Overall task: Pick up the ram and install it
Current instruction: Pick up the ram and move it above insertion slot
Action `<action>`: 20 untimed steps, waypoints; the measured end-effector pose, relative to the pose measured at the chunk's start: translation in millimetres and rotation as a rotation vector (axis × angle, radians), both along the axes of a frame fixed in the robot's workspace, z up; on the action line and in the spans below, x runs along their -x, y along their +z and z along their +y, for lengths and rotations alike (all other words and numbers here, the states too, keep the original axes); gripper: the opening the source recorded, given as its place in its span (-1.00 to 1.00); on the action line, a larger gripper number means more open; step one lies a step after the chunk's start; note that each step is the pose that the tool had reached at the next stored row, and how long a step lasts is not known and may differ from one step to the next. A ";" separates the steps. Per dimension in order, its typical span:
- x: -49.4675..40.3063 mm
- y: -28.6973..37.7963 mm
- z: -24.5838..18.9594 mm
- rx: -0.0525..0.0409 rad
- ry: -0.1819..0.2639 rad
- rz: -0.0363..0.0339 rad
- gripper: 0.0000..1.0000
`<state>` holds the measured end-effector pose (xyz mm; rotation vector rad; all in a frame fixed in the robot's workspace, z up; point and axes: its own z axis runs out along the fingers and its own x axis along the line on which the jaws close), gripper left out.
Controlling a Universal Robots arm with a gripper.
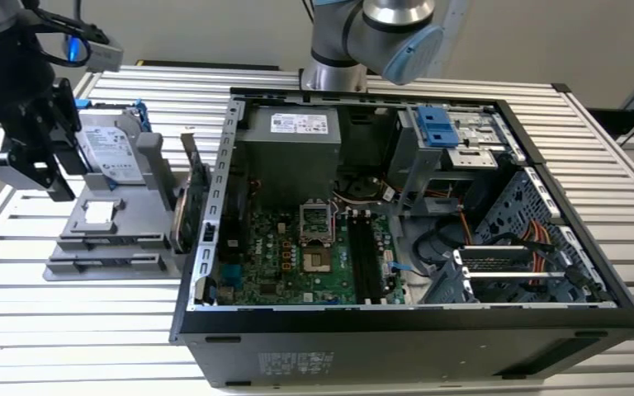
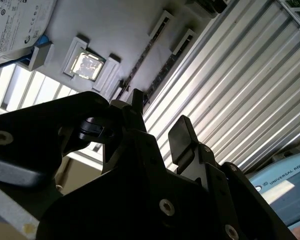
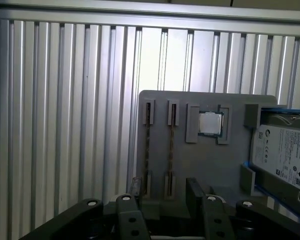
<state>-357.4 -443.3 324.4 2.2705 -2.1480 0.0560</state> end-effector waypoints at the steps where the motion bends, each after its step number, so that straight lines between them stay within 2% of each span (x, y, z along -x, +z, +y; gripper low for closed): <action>1: 0.0 -0.3 0.0 0.0003 0.000 -0.0001 1.00; 20: 0.0 -6.8 0.0 0.0060 0.000 0.0000 1.00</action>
